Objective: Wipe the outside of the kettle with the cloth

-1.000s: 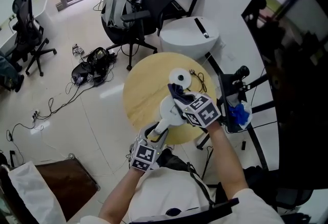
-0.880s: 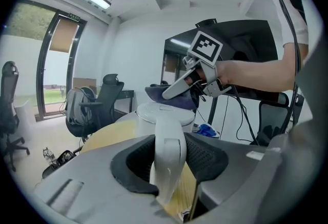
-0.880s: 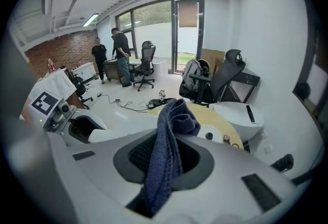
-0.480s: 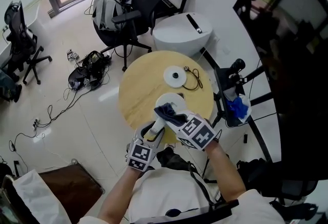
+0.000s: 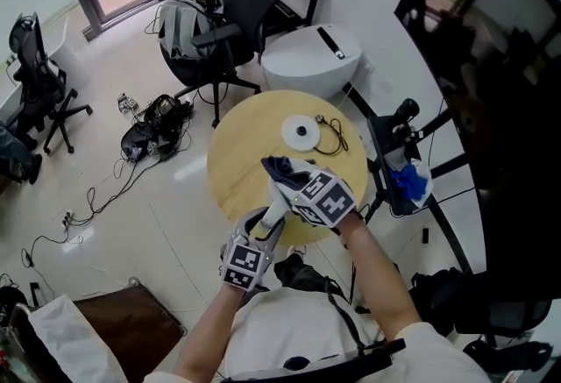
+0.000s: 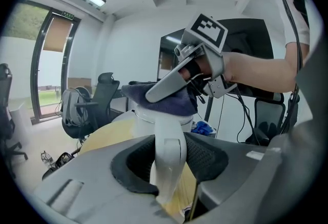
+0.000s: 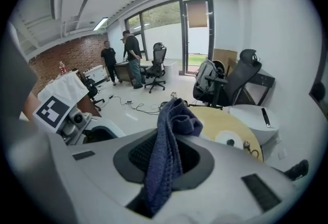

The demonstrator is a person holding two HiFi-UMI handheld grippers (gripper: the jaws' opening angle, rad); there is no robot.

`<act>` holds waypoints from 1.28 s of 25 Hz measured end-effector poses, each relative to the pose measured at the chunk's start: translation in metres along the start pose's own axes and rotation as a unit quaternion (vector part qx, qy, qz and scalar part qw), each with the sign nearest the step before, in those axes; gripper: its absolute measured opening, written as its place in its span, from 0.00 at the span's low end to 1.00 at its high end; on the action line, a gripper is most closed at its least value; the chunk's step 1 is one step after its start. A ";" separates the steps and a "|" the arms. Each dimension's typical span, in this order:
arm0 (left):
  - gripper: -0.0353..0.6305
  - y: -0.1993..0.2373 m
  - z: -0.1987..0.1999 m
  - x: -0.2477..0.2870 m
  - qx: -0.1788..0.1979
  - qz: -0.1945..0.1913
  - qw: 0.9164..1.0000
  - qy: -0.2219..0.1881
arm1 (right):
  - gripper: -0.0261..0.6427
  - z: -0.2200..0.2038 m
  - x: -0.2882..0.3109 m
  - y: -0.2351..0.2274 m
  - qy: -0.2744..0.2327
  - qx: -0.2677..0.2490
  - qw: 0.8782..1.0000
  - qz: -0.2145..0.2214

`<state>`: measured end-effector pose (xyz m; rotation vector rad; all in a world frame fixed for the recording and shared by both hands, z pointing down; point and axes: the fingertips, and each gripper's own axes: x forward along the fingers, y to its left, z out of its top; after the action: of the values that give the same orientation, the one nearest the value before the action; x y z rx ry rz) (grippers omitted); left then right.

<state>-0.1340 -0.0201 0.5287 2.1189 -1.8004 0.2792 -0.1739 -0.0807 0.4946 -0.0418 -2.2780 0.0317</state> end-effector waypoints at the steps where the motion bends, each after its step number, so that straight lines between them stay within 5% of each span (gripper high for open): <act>1: 0.31 0.000 0.000 0.000 -0.001 0.000 1.000 0.001 | 0.14 -0.001 -0.001 -0.008 -0.005 0.011 1.000 -0.006; 8: 0.32 0.000 0.001 0.000 -0.006 -0.001 1.000 -0.013 | 0.14 0.000 -0.039 -0.009 -0.068 0.036 0.997 -0.024; 12: 0.50 -0.003 0.012 -0.011 -0.005 -0.021 0.999 -0.040 | 0.14 -0.017 -0.071 0.016 -0.107 0.073 0.991 -0.015; 22: 0.32 0.003 -0.016 -0.016 0.007 -0.024 1.000 -0.014 | 0.14 -0.068 -0.051 0.066 -0.092 0.138 0.986 0.034; 32: 0.29 0.001 -0.016 -0.015 0.036 -0.040 0.999 0.005 | 0.14 -0.089 -0.026 0.066 -0.088 0.206 0.973 0.061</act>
<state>-0.1365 -0.0002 0.5382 2.2289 -1.7191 0.3372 -0.0877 -0.0147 0.5300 0.0407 -2.3976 0.5926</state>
